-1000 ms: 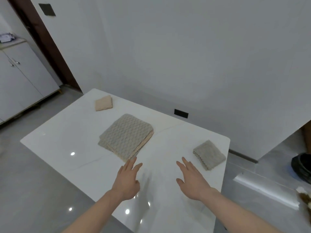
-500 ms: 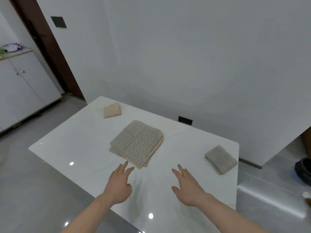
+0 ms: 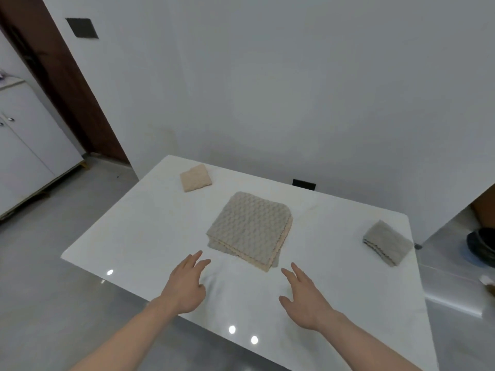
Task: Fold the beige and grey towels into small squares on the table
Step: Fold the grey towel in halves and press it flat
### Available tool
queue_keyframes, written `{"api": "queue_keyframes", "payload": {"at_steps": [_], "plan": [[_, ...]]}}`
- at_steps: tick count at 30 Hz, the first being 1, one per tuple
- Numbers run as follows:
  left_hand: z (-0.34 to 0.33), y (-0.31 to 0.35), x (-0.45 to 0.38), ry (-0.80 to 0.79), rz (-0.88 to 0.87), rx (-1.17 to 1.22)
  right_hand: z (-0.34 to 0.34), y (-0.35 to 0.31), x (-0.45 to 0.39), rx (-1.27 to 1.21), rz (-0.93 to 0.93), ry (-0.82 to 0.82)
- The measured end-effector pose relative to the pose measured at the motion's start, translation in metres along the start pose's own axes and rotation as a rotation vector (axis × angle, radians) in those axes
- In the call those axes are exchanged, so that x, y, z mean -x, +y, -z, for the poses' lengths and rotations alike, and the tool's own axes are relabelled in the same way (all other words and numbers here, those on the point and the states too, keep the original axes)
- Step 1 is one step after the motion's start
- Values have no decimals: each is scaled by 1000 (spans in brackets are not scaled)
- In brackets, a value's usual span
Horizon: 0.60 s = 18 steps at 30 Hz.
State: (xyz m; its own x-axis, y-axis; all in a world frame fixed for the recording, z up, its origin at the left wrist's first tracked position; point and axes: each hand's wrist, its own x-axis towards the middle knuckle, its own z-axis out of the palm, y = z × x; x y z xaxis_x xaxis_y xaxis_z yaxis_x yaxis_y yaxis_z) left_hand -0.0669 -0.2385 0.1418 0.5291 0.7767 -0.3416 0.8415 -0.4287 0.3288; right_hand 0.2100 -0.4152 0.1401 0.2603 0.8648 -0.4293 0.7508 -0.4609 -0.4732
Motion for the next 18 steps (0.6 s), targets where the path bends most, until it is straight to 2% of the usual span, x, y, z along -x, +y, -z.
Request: {"api": "queue_keyframes", "payload": {"at_steps": [12, 18], "plan": [[10, -5, 26, 10, -125, -62, -18, -23, 2, -76, -23, 54], [30, -19, 12, 2, -179, -85, -23, -49, -3, -104, -35, 107]]}}
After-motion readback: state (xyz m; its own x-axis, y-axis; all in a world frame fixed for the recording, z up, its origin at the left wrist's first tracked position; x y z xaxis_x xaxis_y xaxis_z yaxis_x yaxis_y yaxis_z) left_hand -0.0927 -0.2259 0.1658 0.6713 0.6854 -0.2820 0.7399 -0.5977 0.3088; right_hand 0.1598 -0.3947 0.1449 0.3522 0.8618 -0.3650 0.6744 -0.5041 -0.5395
